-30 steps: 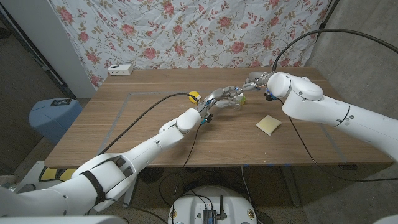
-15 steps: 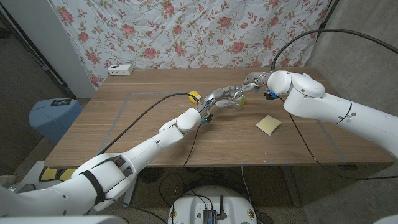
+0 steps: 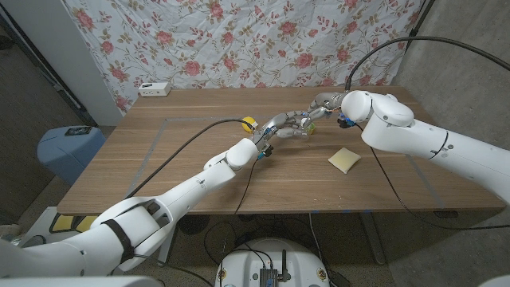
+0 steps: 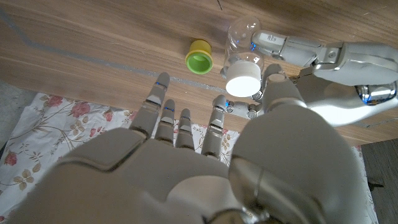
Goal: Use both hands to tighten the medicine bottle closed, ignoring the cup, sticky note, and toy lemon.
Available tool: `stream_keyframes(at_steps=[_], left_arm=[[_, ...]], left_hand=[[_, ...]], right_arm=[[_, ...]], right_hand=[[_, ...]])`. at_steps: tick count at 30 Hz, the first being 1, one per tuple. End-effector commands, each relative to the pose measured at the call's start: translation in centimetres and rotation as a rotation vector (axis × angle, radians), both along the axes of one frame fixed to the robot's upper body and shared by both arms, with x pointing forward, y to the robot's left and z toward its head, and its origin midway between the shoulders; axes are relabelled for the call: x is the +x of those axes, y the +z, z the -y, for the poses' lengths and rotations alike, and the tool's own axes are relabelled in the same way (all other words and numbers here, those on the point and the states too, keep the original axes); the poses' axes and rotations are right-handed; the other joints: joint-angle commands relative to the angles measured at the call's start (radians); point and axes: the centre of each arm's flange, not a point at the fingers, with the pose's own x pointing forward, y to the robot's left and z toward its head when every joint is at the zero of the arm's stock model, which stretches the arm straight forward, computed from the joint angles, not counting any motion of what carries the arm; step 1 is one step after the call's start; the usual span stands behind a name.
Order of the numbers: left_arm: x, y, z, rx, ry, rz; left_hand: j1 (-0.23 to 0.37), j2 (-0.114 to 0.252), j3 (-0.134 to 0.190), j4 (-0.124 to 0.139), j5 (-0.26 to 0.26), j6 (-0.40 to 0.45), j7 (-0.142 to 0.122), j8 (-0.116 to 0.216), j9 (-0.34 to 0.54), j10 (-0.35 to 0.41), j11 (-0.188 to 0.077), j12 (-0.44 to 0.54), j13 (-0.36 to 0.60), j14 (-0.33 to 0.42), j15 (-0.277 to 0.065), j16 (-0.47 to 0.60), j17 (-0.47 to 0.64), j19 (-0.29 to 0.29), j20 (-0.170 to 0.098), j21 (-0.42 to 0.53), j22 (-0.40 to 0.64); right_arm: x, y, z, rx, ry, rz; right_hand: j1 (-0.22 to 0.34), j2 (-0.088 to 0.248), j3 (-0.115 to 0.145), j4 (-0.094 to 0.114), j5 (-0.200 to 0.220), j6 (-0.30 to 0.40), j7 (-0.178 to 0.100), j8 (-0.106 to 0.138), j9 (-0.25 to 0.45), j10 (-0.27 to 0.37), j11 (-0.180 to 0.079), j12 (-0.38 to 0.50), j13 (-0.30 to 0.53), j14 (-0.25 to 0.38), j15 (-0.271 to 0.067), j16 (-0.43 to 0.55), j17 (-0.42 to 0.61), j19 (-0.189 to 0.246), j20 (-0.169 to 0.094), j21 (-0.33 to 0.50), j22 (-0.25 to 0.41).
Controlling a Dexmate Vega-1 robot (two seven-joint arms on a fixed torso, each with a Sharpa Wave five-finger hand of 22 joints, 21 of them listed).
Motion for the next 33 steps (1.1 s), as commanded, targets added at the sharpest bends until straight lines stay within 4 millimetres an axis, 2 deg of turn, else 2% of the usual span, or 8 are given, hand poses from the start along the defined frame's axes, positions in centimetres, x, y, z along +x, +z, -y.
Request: stream_keyframes(at_steps=[1, 18, 33], left_arm=[[0.14, -0.14, -0.09, 0.000, 0.004, -0.010], [0.42, -0.05, 0.02, 0.002, 0.000, -0.012], [0.26, -0.15, -0.17, -0.002, 0.002, -0.010]], left_hand=[[0.003, 0.007, 0.005, 0.002, 0.004, 0.003, 0.001, -0.001, 0.003, 0.021, -0.013, 0.005, 0.002, -0.005, -0.090, 0.004, 0.004, 0.001, -0.009, 0.006, 0.002], [0.004, 0.006, 0.004, 0.001, 0.004, 0.005, 0.002, -0.001, 0.003, 0.023, -0.014, 0.006, 0.002, -0.005, -0.091, 0.004, 0.004, 0.001, -0.009, 0.006, 0.002], [0.003, 0.006, 0.003, 0.002, 0.004, 0.005, 0.003, -0.001, 0.003, 0.021, -0.021, 0.005, 0.002, -0.005, -0.091, 0.004, 0.004, 0.001, -0.010, 0.006, 0.002]], right_arm=[[0.24, -0.43, -0.34, -0.002, 0.005, 0.001], [0.68, -0.52, -0.32, 0.016, 0.007, 0.002], [0.95, -0.84, -0.37, 0.026, 0.001, 0.016]], right_hand=[[0.019, -0.002, 0.011, 0.000, 0.009, 0.023, -0.006, 0.010, 0.003, 0.004, -0.012, 0.006, 0.005, 0.008, -0.011, 0.009, 0.002, 0.006, -0.010, 0.006, -0.001], [0.025, 0.008, 0.017, 0.018, 0.007, 0.101, -0.012, 0.038, 0.005, 0.026, -0.020, 0.015, 0.005, 0.023, -0.022, 0.016, 0.005, 0.012, -0.014, 0.008, -0.001], [0.037, 0.018, 0.021, 0.020, 0.006, 0.153, -0.020, 0.054, 0.005, 0.052, -0.031, 0.021, 0.004, 0.043, -0.034, 0.023, 0.005, 0.024, -0.024, 0.012, 0.000]])
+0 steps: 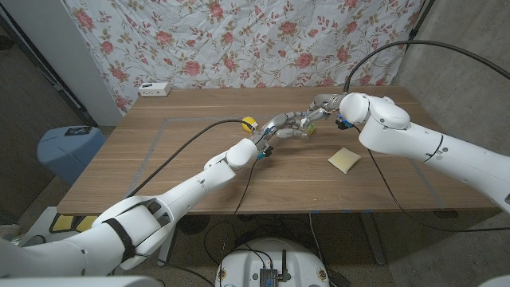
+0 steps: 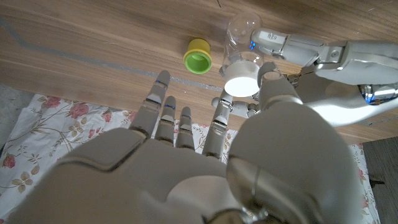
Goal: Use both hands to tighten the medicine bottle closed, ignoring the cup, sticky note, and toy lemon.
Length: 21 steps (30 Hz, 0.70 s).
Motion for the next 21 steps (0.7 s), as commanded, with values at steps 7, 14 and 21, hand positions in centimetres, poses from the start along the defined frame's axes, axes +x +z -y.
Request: stream_keyframes(at_steps=[7, 14, 21], left_arm=[[-0.16, -0.07, -0.20, -0.003, 0.001, 0.003], [-0.15, -0.04, -0.21, -0.001, -0.001, 0.002], [-0.07, 0.02, -0.18, -0.002, -0.003, 0.003]], left_hand=[[0.006, 0.011, 0.004, 0.002, 0.005, 0.006, 0.001, 0.000, 0.003, 0.021, -0.018, 0.005, 0.001, -0.005, -0.089, 0.004, 0.004, 0.001, -0.010, 0.006, 0.002], [0.005, 0.011, 0.004, 0.003, 0.005, 0.006, 0.002, -0.001, 0.003, 0.024, -0.021, 0.006, 0.001, -0.005, -0.088, 0.003, 0.004, 0.001, -0.009, 0.006, 0.002], [0.006, 0.010, 0.004, 0.002, 0.005, 0.004, 0.000, -0.001, 0.003, 0.021, -0.017, 0.005, 0.001, -0.005, -0.088, 0.003, 0.004, 0.001, -0.009, 0.006, 0.002]], right_arm=[[0.22, -0.26, 0.10, 0.012, -0.011, 0.012], [0.41, -0.37, 0.26, 0.018, -0.013, 0.012], [0.47, -0.39, 0.41, 0.022, -0.021, 0.016]], right_hand=[[0.015, 0.011, 0.007, 0.004, 0.006, 0.040, -0.004, 0.014, 0.002, 0.025, -0.001, 0.007, 0.004, 0.020, -0.008, 0.010, 0.003, 0.016, -0.012, 0.008, 0.000], [0.017, 0.012, 0.006, 0.004, 0.005, 0.056, -0.005, 0.019, 0.002, 0.033, -0.003, 0.009, 0.004, 0.027, -0.014, 0.012, 0.003, 0.023, -0.015, 0.009, 0.000], [0.018, 0.013, 0.005, 0.005, 0.005, 0.061, -0.001, 0.019, 0.002, 0.034, -0.005, 0.007, 0.004, 0.030, -0.015, 0.012, 0.003, 0.025, -0.017, 0.009, 0.000]])
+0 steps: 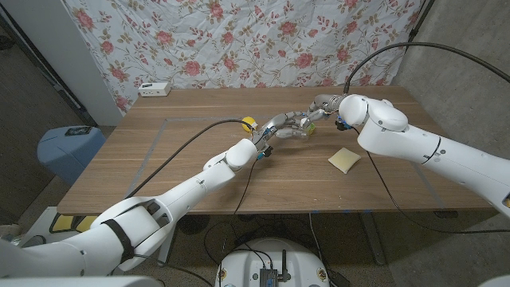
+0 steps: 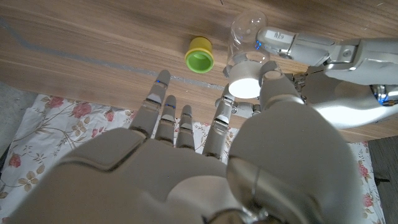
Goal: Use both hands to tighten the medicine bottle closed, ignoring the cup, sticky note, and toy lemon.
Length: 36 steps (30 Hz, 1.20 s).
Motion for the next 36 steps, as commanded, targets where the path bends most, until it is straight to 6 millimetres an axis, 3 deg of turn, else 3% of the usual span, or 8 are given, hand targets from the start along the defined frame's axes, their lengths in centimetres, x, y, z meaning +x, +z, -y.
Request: stream_keyframes(at_steps=[1, 25, 36], left_arm=[[0.10, 0.05, -0.03, 0.001, -0.002, 0.000], [0.07, -0.10, -0.02, -0.003, -0.002, -0.004], [0.08, -0.20, -0.06, -0.006, -0.001, -0.006]], left_hand=[[0.004, 0.009, 0.004, 0.002, 0.007, 0.004, 0.000, -0.001, 0.003, 0.023, -0.015, 0.006, 0.001, -0.005, -0.088, 0.003, 0.004, 0.001, -0.009, 0.006, 0.002], [0.002, 0.009, 0.005, 0.003, 0.007, 0.005, 0.000, -0.001, 0.003, 0.021, -0.017, 0.005, 0.001, -0.005, -0.087, 0.003, 0.004, 0.001, -0.008, 0.006, 0.002], [0.001, 0.010, 0.005, 0.003, 0.007, 0.007, 0.001, 0.000, 0.003, 0.022, -0.019, 0.006, 0.001, -0.004, -0.084, 0.003, 0.004, 0.000, -0.008, 0.006, 0.002]], right_arm=[[0.18, -0.13, 0.24, 0.011, -0.007, 0.003], [0.51, -0.59, -0.29, 0.029, -0.026, 0.048], [0.40, -0.85, -0.52, 0.008, -0.051, 0.055]], right_hand=[[0.006, 0.001, 0.005, 0.006, 0.004, 0.019, 0.007, 0.008, 0.002, 0.008, -0.001, 0.007, 0.004, 0.010, -0.003, 0.011, 0.004, 0.011, -0.003, 0.004, 0.000], [-0.032, 0.000, -0.017, 0.027, 0.002, 0.149, 0.029, 0.047, -0.001, 0.089, -0.018, 0.022, 0.003, 0.067, -0.031, 0.028, 0.009, 0.052, -0.020, 0.013, 0.001], [-0.058, -0.006, -0.029, 0.035, 0.000, 0.180, 0.034, 0.054, -0.002, 0.108, -0.020, 0.024, 0.002, 0.077, -0.035, 0.029, 0.010, 0.061, -0.021, 0.014, 0.002]])
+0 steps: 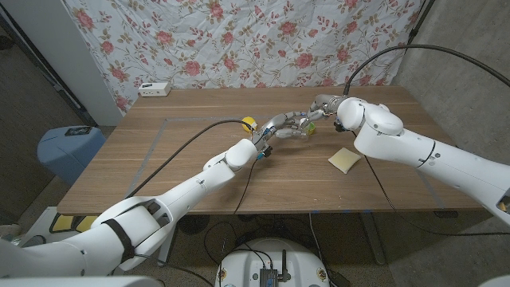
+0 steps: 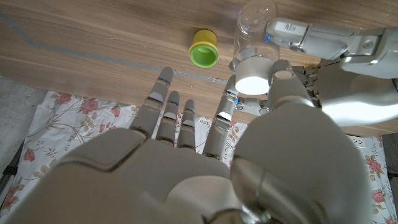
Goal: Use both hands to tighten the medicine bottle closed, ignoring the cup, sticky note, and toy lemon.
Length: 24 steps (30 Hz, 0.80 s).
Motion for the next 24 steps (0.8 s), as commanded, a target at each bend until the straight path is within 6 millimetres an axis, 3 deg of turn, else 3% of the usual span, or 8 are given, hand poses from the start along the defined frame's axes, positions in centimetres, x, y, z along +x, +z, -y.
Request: stream_keyframes(at_steps=[1, 11, 24], left_arm=[[-0.04, -0.12, -0.02, -0.005, 0.002, -0.002], [-0.05, -0.22, -0.06, -0.008, 0.003, -0.003], [0.02, -0.34, -0.17, -0.012, 0.004, -0.006]], left_hand=[[-0.002, 0.008, 0.003, 0.002, 0.004, 0.006, 0.001, -0.001, 0.003, 0.023, -0.017, 0.005, 0.002, -0.004, -0.083, 0.003, 0.004, 0.000, -0.009, 0.006, 0.002], [-0.001, 0.008, 0.005, 0.001, 0.004, 0.008, 0.001, 0.000, 0.003, 0.026, -0.015, 0.006, 0.002, -0.005, -0.085, 0.003, 0.004, 0.000, -0.008, 0.006, 0.002], [-0.001, 0.008, 0.005, 0.001, 0.004, 0.007, 0.000, -0.001, 0.003, 0.025, -0.016, 0.006, 0.002, -0.006, -0.084, 0.003, 0.004, 0.000, -0.009, 0.006, 0.002]], right_arm=[[-0.04, -0.24, -0.34, -0.020, -0.025, 0.012], [-0.11, -0.30, -0.94, -0.060, -0.059, 0.037], [-0.32, -0.25, -1.14, -0.075, -0.075, 0.068]], right_hand=[[-0.015, 0.000, -0.003, 0.007, 0.003, 0.021, 0.002, 0.011, 0.002, 0.015, -0.003, 0.009, 0.002, 0.009, 0.001, 0.005, 0.006, 0.013, -0.001, 0.007, 0.002], [-0.052, -0.004, -0.018, 0.018, 0.003, 0.068, 0.012, 0.021, -0.001, 0.043, -0.005, 0.010, 0.001, 0.031, -0.009, 0.010, 0.007, 0.032, -0.007, 0.010, 0.002], [-0.071, -0.006, -0.028, 0.018, 0.004, 0.135, 0.024, 0.036, -0.005, 0.087, -0.016, 0.015, 0.000, 0.062, -0.027, 0.016, 0.005, 0.058, -0.020, 0.014, 0.002]])
